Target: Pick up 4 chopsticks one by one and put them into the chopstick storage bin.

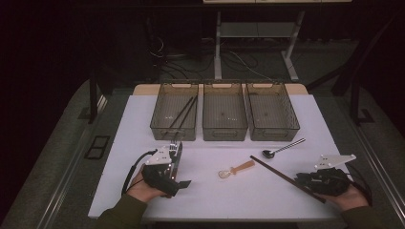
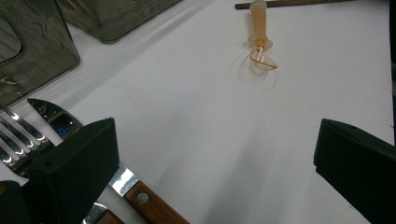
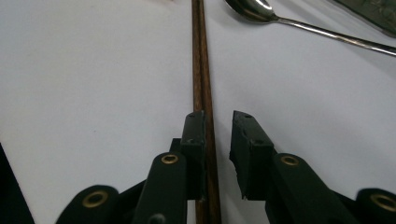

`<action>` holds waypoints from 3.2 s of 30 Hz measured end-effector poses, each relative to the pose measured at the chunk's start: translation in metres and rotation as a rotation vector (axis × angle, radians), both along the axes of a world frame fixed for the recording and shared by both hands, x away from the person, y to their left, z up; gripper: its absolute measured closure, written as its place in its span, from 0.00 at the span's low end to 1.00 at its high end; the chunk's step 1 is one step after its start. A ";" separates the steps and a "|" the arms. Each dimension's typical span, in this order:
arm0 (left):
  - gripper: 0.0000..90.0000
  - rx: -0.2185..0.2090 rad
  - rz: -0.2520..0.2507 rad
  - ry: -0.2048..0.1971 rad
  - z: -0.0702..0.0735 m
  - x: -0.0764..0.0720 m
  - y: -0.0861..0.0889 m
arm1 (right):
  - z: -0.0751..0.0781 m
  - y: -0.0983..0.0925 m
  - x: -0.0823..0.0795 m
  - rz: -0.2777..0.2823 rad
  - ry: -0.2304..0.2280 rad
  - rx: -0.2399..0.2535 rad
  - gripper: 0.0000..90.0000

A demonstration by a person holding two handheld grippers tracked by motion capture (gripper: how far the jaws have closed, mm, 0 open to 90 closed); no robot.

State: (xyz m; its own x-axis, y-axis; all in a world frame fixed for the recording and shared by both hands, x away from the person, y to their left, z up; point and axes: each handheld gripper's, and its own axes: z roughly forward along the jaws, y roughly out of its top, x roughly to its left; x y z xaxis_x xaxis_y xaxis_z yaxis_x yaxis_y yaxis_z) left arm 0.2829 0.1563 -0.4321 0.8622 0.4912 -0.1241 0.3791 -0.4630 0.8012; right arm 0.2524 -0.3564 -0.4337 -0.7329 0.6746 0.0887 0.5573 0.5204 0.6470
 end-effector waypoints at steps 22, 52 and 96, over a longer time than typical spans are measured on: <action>0.00 0.007 -0.003 0.003 0.000 0.000 -0.001 | -0.005 0.001 0.004 0.010 0.017 -0.031 0.89; 0.00 0.006 -0.004 0.007 -0.001 -0.001 -0.002 | -0.009 0.002 0.006 0.063 -0.013 -0.077 0.95; 0.00 -0.003 -0.013 -0.002 -0.001 0.000 -0.001 | 0.020 0.018 0.016 0.081 -0.058 0.127 0.95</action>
